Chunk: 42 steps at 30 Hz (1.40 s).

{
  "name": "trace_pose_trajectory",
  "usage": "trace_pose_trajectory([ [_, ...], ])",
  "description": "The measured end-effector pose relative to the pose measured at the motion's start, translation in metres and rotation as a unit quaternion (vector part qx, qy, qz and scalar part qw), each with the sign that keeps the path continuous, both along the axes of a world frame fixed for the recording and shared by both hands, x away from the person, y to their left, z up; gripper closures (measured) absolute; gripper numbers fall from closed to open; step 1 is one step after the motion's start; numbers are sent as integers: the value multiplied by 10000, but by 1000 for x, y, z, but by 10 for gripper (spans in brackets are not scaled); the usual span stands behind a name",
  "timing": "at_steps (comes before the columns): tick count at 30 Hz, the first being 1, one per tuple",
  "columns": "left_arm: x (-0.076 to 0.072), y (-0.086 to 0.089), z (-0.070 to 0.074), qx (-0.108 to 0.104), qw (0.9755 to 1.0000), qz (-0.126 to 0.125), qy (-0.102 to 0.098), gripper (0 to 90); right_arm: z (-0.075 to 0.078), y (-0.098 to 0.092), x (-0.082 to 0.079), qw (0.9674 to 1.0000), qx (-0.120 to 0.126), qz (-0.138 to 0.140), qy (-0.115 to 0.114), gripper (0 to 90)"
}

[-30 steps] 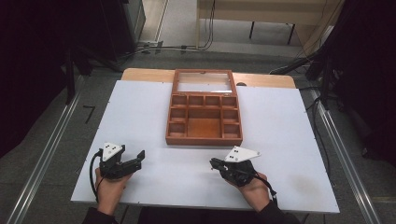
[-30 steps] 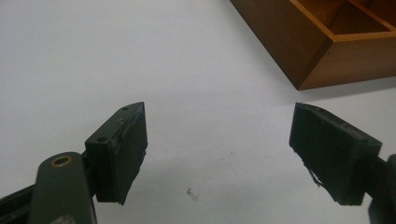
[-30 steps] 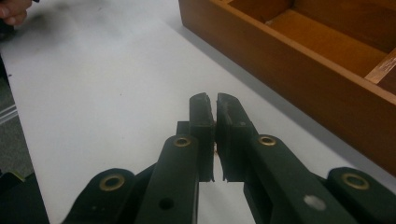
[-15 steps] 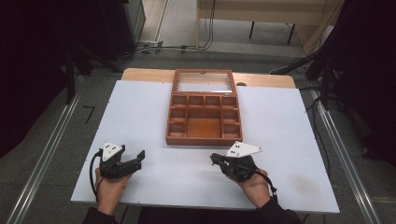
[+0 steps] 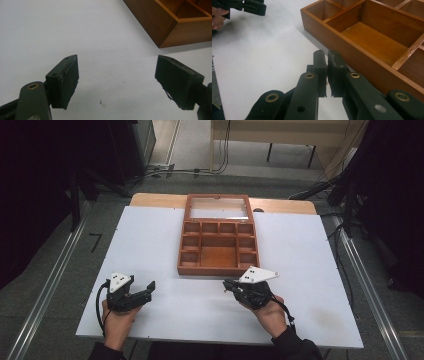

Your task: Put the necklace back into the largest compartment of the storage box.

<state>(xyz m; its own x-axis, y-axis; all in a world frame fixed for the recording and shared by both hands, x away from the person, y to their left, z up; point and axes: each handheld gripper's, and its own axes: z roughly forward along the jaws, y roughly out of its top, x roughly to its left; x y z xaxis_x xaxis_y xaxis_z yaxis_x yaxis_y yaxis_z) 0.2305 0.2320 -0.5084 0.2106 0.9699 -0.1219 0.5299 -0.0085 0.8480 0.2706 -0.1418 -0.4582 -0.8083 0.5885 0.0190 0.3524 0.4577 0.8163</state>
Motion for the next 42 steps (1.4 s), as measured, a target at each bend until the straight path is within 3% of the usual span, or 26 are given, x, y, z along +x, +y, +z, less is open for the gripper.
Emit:
trace_pose_trajectory([
  [42,-1,1,1,-11,10000,25,-19,198,13,22,34,9998,157,-79,-127,831],
])
